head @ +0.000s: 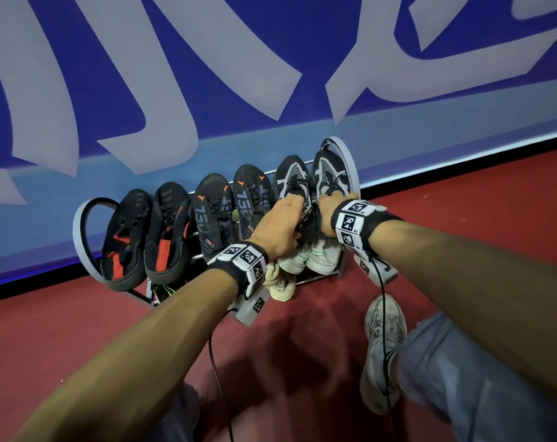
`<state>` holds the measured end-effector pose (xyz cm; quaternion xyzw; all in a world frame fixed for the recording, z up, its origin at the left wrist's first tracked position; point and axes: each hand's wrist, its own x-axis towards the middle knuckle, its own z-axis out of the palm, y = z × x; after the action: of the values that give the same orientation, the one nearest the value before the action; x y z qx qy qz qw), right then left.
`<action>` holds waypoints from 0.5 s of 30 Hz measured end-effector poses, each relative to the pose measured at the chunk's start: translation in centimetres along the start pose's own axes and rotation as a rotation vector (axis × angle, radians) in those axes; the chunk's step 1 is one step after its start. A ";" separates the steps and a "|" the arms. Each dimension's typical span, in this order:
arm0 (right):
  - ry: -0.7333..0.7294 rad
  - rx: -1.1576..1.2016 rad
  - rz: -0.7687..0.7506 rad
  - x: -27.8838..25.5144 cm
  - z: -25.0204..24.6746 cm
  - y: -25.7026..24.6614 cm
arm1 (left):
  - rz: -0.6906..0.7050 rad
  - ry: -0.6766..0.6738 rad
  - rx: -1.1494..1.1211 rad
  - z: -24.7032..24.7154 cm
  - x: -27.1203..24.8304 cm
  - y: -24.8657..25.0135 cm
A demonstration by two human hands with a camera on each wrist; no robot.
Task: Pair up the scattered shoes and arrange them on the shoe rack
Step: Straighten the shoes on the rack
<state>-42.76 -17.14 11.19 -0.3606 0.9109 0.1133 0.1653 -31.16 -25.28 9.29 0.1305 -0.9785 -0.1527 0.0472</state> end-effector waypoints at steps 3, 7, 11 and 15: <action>0.013 0.043 0.022 -0.1 0.1 0.2 | 0.001 0.016 -0.006 -0.1 0.0 -0.1; -0.002 0.078 0.036 0.0 0.3 0.0 | -0.023 0.027 -0.028 -0.1 0.2 -0.2; 0.016 0.087 0.043 0.3 0.7 0.5 | -0.018 -0.001 -0.005 -0.1 0.7 0.3; 0.017 0.098 0.039 0.4 0.6 0.4 | -0.028 -0.051 0.040 -0.2 0.7 0.4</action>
<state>-43.18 -16.88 10.54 -0.3353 0.9236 0.0685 0.1729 -31.88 -25.16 9.68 0.1412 -0.9803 -0.1371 0.0175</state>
